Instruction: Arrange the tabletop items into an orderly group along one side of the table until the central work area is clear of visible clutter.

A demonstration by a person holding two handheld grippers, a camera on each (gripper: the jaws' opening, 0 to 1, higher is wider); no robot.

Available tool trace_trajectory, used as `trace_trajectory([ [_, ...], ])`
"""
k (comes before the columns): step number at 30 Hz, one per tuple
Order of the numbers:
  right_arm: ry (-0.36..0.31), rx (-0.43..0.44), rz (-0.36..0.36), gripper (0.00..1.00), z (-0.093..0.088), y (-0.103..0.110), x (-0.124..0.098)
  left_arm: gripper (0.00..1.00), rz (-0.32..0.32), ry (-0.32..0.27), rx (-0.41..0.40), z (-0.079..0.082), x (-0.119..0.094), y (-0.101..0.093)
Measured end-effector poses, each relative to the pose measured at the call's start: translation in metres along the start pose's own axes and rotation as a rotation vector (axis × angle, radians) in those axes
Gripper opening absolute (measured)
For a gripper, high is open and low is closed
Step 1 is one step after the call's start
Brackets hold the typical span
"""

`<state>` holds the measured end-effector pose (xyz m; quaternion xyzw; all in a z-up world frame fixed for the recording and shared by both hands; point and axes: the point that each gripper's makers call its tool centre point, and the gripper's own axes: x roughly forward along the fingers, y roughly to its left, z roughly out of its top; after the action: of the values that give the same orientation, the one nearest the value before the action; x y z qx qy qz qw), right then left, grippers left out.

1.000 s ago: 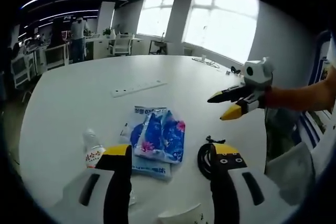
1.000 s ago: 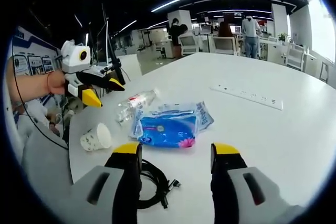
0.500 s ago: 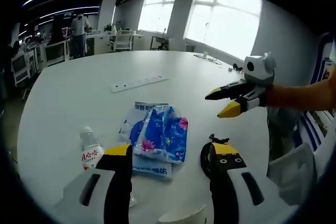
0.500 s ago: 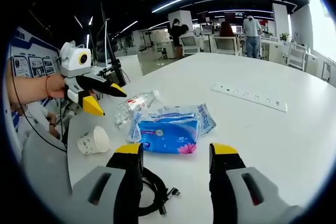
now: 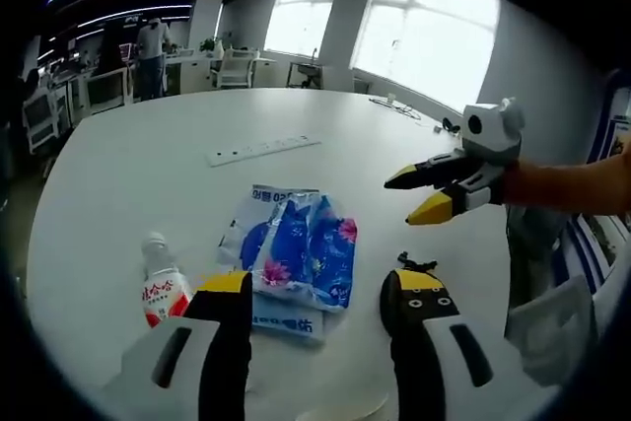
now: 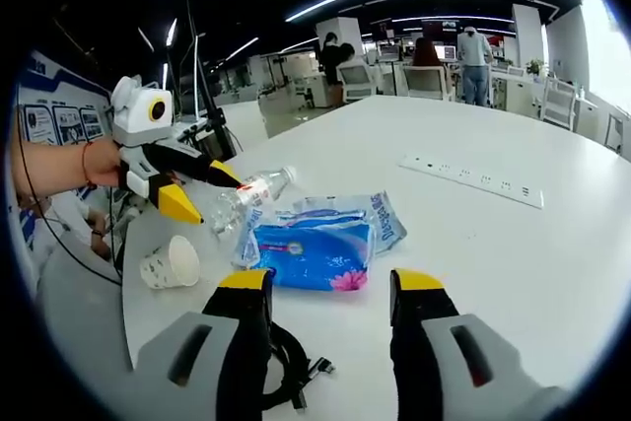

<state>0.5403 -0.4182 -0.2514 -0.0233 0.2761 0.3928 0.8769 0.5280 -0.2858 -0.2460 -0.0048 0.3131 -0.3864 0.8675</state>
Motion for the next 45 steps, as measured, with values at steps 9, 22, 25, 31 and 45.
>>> trace_trajectory([
  [9, -0.001, 0.001, 0.004, 0.45, 0.0, -0.002, 0.008, 0.54, 0.006, 0.026, -0.017, -0.006, 0.008, 0.001],
  [22, 0.004, 0.006, 0.006, 0.43, -0.003, -0.007, 0.016, 0.47, 0.054, 0.057, -0.059, -0.016, 0.019, 0.01],
  [25, 0.005, 0.004, 0.007, 0.42, -0.004, -0.009, 0.019, 0.46, 0.062, 0.066, -0.065, -0.019, 0.021, 0.012],
  [31, 0.011, 0.006, 0.007, 0.41, -0.007, -0.013, 0.025, 0.45, 0.071, 0.078, -0.081, -0.024, 0.025, 0.012],
  [45, 0.017, 0.019, 0.008, 0.38, -0.012, -0.02, 0.039, 0.39, 0.115, 0.106, -0.1, -0.031, 0.031, 0.017],
])
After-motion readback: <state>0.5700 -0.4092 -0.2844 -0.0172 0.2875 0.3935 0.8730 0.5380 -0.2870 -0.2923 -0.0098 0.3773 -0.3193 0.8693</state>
